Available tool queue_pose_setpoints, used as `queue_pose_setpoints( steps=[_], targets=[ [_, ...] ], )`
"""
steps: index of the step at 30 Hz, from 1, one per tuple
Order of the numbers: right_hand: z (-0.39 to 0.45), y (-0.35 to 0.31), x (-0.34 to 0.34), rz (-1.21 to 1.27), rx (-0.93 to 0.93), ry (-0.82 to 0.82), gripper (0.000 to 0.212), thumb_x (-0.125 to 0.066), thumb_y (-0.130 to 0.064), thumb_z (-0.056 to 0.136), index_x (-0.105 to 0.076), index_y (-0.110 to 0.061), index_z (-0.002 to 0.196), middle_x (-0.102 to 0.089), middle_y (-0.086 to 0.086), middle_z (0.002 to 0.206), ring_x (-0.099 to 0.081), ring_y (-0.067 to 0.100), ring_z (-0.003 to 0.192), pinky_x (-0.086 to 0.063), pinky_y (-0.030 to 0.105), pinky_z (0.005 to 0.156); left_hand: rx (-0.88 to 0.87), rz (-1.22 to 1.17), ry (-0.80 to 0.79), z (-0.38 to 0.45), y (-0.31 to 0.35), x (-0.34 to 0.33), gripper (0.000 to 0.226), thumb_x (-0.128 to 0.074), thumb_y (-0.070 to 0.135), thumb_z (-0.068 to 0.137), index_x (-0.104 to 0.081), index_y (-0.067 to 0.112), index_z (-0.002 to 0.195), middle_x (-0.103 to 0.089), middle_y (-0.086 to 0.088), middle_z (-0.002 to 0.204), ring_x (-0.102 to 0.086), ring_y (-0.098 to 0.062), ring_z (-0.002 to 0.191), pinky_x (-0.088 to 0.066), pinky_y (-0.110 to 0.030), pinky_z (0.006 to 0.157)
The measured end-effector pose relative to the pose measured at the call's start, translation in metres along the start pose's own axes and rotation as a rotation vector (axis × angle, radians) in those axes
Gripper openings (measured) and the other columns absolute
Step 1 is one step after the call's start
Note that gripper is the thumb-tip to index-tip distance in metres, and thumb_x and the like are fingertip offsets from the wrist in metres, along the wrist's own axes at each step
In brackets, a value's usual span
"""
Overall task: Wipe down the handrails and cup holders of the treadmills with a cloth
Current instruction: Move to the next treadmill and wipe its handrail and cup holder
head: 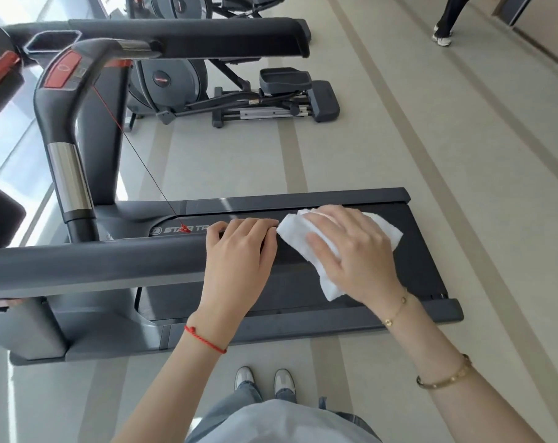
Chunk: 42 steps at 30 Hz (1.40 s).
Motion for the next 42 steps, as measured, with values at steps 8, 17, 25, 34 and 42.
queue_pose_setpoints(
  steps=[8,17,25,34,42],
  targets=[
    [0.045,-0.030,-0.023,-0.147,0.001,-0.234,0.041,-0.026,-0.042,0.092,-0.060,-0.023,0.080,-0.056,-0.006,0.069,-0.057,0.023,0.061,-0.026,0.028,0.050,0.062,-0.027,0.047,-0.013,-0.033,0.023,0.018,-0.052,0.019,0.099,-0.069,0.018,0.107,-0.070,0.007,0.105,-0.060,-0.020,0.101,-0.034,-0.036,0.098],
    [0.053,-0.129,-0.065,-0.063,0.241,-0.140,0.035,-0.037,-0.038,0.102,-0.064,-0.020,0.117,-0.066,-0.007,0.109,-0.062,0.015,0.086,-0.048,0.025,0.072,0.173,0.054,0.144,-0.036,-0.128,0.068,0.019,-0.051,0.017,0.100,-0.069,0.020,0.105,-0.069,0.009,0.106,-0.058,-0.018,0.106,-0.033,-0.037,0.102],
    [0.078,-0.231,-0.112,-0.033,0.280,-0.111,0.034,-0.041,-0.036,0.101,-0.063,-0.019,0.121,-0.066,-0.007,0.114,-0.064,0.015,0.092,-0.048,0.026,0.076,0.191,0.063,0.188,-0.054,-0.230,0.117,0.017,-0.056,0.014,0.098,-0.070,0.017,0.107,-0.069,0.005,0.106,-0.058,-0.018,0.106,-0.029,-0.033,0.102],
    [0.113,-0.364,-0.169,-0.034,0.226,-0.063,0.031,-0.048,-0.034,0.097,-0.067,-0.018,0.116,-0.068,-0.006,0.111,-0.065,0.014,0.091,-0.050,0.025,0.077,0.161,-0.021,0.175,-0.071,-0.361,0.184,0.019,-0.055,0.012,0.097,-0.069,0.018,0.108,-0.068,0.006,0.107,-0.058,-0.018,0.106,-0.037,-0.038,0.103],
    [0.141,-0.444,-0.202,0.004,0.165,-0.096,0.036,-0.041,-0.039,0.100,-0.068,-0.018,0.109,-0.069,-0.006,0.100,-0.065,0.015,0.082,-0.049,0.025,0.067,0.138,-0.098,0.153,-0.077,-0.433,0.218,0.022,-0.051,0.009,0.098,-0.066,0.014,0.113,-0.066,0.003,0.107,-0.053,-0.020,0.107,-0.047,-0.046,0.092]
  ],
)
Point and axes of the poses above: each hand's wrist, its own z-axis towards the middle knuckle, its own x-axis out of the back of the hand, y = z × x, the point moved 4 cm from there along z, towards the middle knuckle
